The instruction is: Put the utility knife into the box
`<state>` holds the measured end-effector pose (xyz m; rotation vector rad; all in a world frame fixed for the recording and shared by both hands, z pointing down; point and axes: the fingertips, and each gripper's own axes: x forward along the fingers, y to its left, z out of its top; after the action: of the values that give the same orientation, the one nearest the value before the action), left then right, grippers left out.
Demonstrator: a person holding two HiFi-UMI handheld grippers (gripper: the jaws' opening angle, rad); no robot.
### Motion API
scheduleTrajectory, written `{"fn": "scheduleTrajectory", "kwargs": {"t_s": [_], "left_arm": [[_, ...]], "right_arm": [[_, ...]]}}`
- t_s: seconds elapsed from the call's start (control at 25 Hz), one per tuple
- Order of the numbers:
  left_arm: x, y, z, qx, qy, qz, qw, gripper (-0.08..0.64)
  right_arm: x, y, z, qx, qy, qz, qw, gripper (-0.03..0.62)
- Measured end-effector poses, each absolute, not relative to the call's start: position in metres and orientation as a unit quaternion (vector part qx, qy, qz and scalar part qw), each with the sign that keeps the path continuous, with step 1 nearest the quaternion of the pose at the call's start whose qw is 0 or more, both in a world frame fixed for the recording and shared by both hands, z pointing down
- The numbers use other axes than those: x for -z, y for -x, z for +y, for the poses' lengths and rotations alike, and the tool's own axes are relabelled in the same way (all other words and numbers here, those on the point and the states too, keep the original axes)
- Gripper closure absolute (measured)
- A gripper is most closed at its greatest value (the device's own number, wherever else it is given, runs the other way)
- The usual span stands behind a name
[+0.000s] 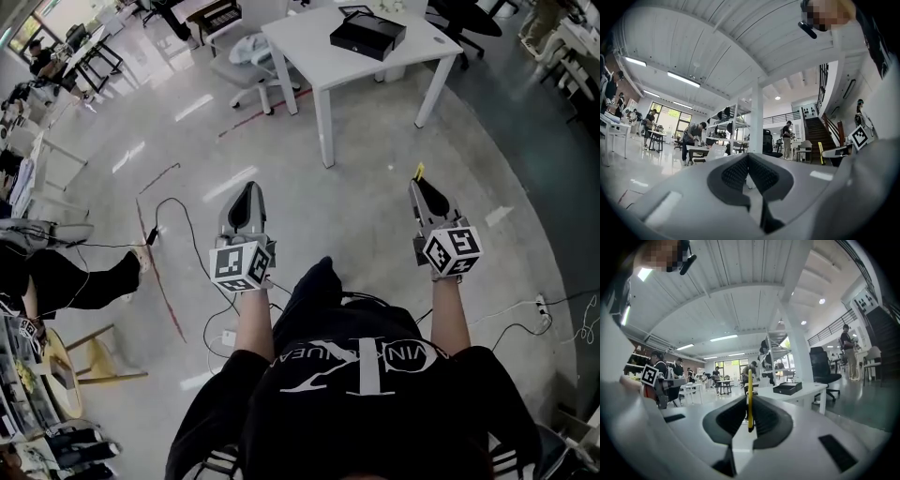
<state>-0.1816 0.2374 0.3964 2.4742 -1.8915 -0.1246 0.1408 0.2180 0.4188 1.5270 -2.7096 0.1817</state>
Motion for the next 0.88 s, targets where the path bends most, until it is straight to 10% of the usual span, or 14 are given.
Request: {"fn": "scheduleTrajectory", "kwargs": {"t_s": [0.88], "left_arm": [[-0.412,0.158,0.067,0.043,-0.816,-0.575,0.033,0.549]], "right_arm": [[-0.425,-0.153,0.069,-0.072,-0.507,-0.859,0.017,0.546]]}}
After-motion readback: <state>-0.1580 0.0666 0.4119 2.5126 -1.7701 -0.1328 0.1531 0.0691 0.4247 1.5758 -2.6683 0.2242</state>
